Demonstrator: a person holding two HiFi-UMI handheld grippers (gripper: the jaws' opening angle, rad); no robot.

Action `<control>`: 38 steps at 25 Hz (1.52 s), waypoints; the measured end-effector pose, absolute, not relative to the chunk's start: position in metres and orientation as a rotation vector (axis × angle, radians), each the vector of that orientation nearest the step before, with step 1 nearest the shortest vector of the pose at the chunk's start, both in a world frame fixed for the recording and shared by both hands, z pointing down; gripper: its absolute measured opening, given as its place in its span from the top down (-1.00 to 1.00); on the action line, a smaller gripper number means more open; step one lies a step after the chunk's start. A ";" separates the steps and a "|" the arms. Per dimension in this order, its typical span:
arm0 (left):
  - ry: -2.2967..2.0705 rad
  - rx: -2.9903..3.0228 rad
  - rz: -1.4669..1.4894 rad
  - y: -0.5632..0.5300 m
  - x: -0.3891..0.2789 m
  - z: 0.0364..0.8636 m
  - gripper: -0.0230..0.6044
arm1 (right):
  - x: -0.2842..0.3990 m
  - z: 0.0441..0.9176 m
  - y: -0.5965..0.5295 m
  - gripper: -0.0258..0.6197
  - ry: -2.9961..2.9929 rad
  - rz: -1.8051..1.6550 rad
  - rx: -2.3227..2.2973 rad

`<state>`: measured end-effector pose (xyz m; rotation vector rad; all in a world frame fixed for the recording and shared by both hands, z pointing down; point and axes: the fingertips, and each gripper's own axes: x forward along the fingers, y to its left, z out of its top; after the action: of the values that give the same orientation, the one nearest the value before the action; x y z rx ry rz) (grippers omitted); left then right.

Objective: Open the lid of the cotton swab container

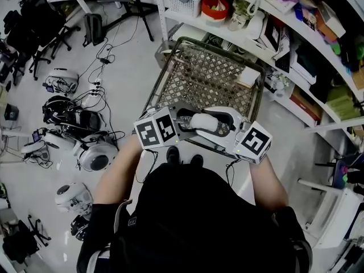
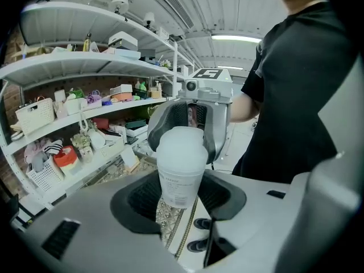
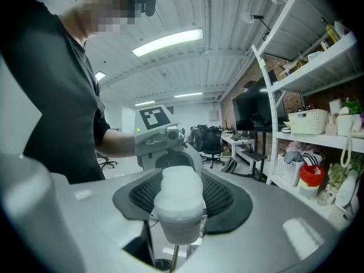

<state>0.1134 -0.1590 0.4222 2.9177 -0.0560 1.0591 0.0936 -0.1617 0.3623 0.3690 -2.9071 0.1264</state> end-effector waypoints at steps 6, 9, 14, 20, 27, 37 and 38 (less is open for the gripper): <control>-0.044 2.876 1.043 -0.160 0.106 0.425 0.31 | 0.083 0.367 -0.164 0.23 -2.875 0.103 0.364; -0.026 2.845 1.058 -0.158 0.101 0.429 0.31 | 0.077 0.366 -0.163 0.23 -2.874 0.136 0.387; -0.007 2.791 1.041 -0.156 0.096 0.437 0.31 | 0.069 0.368 -0.161 0.23 -2.841 0.033 0.419; -0.057 2.804 1.000 -0.165 0.096 0.436 0.31 | 0.070 0.365 -0.167 0.22 -2.804 -0.015 0.459; -0.175 2.796 1.055 -0.179 0.086 0.437 0.31 | 0.065 0.330 -0.160 0.26 -2.944 0.065 0.438; -0.430 2.781 0.968 -0.211 0.063 0.416 0.30 | 0.079 0.314 -0.170 0.49 -3.054 0.232 0.469; -0.445 2.786 0.971 -0.214 0.062 0.415 0.30 | 0.084 0.309 -0.175 0.49 -3.086 0.276 0.506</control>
<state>0.0620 -0.2140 0.4151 2.7858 -0.4449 0.9706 0.0838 -0.1750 0.3086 0.5063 -3.0857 0.2761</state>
